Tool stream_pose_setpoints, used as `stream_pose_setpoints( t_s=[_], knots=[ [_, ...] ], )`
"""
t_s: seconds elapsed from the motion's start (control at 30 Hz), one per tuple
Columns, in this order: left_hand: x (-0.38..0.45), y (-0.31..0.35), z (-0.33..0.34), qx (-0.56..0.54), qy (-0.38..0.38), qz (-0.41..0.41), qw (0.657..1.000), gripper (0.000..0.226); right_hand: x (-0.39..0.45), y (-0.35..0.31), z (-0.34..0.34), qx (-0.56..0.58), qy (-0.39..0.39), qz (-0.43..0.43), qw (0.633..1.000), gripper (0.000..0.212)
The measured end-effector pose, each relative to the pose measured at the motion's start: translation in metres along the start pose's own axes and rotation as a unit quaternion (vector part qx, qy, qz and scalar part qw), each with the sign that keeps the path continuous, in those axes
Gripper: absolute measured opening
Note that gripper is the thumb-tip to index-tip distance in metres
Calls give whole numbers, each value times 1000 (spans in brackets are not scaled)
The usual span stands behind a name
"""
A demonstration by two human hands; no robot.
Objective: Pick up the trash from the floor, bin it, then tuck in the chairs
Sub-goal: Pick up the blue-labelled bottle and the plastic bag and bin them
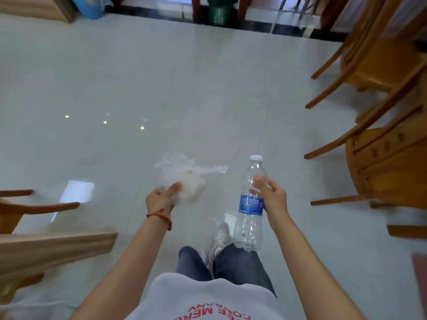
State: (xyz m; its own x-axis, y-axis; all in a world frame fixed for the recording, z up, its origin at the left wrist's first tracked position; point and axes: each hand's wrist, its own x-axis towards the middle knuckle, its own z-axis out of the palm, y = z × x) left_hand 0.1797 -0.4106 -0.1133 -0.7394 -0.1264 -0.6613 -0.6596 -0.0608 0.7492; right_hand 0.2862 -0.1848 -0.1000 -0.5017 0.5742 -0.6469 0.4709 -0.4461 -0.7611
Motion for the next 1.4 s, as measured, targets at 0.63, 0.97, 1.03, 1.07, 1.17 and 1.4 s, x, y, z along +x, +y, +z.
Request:
stream_pose_setpoints(
  t_s=[0.63, 0.97, 1.03, 1.07, 1.17, 1.4],
  knots=[
    [137, 139, 210, -23, -33, 12, 999, 32, 205, -175, 41, 10, -1, 20, 1000, 54],
    [277, 259, 304, -27, -31, -1, 999, 12, 344, -285, 130, 18, 16, 25, 999, 54],
    [304, 291, 324, -24, -41, 1, 999, 12, 370, -312, 149, 22, 23, 26, 999, 55],
    [317, 307, 335, -21, -49, 4, 999, 13, 381, -325, 159, 23, 26, 24, 999, 54],
    [349, 352, 369, -16, -65, 17, 998, 17, 411, -363, 186, 28, 30, 17, 999, 52],
    [416, 419, 437, -21, -78, 21, 997, 17, 490, -439, 226, 15, 31, 5, 999, 53]
  ],
)
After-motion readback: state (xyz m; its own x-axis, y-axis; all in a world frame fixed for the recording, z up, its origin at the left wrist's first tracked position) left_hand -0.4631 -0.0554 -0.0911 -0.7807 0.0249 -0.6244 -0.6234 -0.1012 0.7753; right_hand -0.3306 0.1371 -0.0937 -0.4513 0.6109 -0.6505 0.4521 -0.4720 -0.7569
